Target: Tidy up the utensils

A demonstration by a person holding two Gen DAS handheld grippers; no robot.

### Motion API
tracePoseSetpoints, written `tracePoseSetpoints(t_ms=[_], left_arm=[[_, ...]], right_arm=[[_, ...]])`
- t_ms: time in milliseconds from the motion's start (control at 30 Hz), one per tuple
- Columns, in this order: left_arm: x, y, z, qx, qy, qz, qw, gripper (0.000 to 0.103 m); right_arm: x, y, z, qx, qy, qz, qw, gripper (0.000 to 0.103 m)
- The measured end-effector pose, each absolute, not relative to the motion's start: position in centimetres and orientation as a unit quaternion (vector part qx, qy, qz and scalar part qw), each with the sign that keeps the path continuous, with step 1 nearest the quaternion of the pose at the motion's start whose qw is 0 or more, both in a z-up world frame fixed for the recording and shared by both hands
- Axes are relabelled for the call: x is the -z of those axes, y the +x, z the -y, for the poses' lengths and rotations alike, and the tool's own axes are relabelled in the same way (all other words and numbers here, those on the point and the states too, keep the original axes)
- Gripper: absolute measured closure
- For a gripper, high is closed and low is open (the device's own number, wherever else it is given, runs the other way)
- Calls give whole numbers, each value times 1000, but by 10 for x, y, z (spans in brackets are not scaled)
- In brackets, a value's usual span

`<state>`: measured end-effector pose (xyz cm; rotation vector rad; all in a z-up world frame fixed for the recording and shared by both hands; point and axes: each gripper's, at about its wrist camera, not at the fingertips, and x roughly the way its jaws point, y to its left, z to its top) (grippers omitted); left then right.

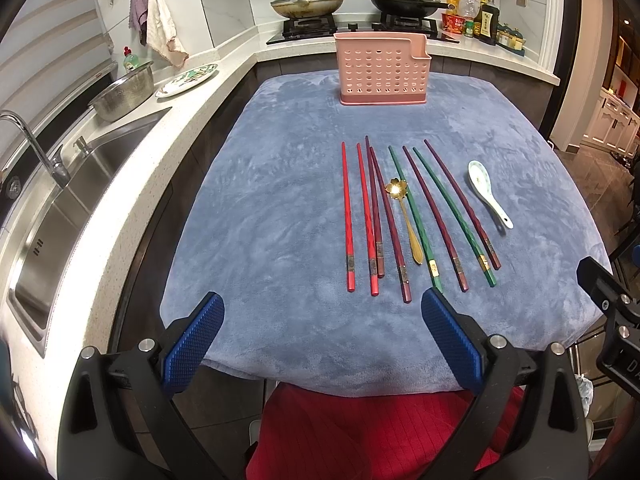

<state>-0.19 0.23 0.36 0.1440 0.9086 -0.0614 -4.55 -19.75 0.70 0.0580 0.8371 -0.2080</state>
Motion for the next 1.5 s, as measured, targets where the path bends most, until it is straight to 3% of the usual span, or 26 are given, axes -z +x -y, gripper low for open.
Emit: tracePoseSetpoints(t_ms=[867, 1500], left_arm=[[1, -5, -1, 29, 69, -446, 892, 8], [59, 65, -5, 35, 30, -505, 862, 8]], right_arm=[[2, -39, 200, 99, 37, -413, 905, 7], [42, 31, 228, 96, 61, -443, 889, 7]])
